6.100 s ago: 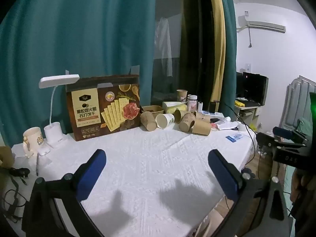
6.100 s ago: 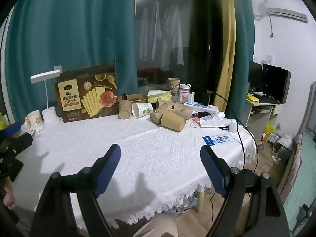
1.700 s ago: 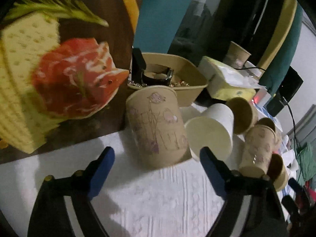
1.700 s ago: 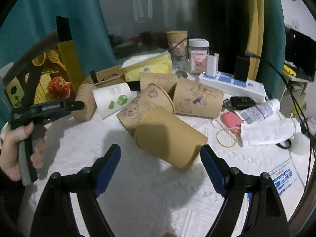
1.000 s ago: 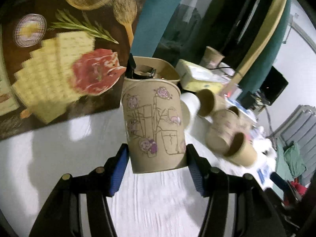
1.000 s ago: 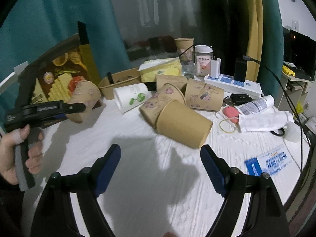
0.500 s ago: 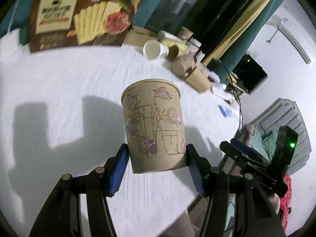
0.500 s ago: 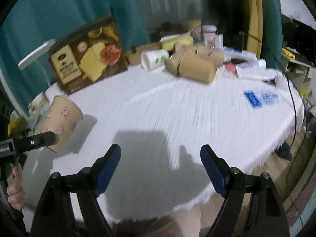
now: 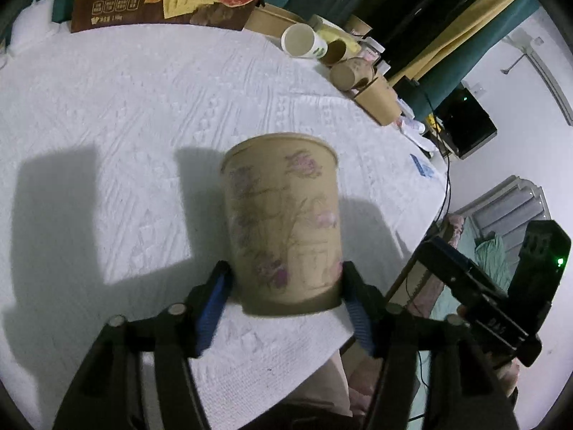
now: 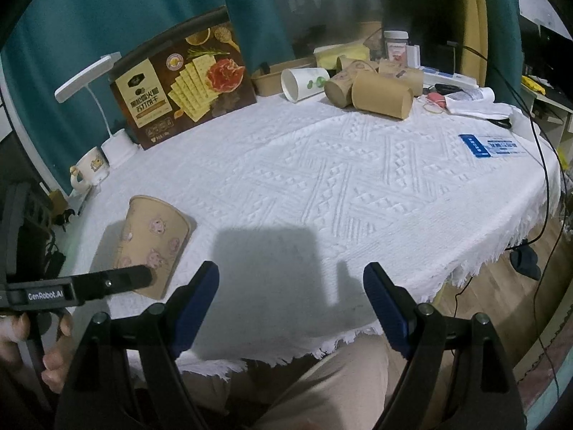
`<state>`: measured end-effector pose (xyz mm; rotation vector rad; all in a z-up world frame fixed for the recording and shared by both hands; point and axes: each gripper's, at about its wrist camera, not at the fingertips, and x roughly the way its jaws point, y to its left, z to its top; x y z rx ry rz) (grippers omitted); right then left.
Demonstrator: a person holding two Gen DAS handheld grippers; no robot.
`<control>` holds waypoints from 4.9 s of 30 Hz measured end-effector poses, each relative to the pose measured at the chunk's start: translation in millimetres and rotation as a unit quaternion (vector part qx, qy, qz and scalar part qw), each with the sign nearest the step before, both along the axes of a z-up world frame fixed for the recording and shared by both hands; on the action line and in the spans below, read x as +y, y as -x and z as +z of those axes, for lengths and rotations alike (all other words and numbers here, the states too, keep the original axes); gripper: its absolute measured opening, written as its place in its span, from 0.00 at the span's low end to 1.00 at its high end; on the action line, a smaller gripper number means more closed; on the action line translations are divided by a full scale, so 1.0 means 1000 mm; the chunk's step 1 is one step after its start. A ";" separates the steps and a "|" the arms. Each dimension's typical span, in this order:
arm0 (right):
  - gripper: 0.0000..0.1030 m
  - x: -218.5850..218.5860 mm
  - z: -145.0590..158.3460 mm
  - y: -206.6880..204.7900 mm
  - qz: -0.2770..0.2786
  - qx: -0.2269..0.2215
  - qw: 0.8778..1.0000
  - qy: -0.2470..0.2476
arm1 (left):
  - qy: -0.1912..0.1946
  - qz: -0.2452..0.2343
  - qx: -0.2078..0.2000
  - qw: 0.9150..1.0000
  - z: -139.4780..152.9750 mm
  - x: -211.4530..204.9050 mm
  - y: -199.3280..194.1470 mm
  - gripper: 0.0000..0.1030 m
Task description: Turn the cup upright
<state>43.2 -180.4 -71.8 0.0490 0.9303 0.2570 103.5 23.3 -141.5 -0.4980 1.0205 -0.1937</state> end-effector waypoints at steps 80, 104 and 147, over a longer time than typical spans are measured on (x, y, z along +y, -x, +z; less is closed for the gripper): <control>0.66 0.138 -0.010 -0.055 0.083 -0.148 0.984 0.047 | -0.107 0.133 -0.132 0.976 0.050 0.119 0.085 0.80; 0.66 0.113 -0.036 0.004 0.086 -0.106 0.990 0.044 | -0.120 0.086 -0.124 0.981 0.043 0.075 0.101 0.80; 0.66 -0.013 0.098 0.126 -0.061 -0.157 0.985 0.035 | -0.194 0.008 -0.253 0.948 0.120 -0.004 0.144 0.81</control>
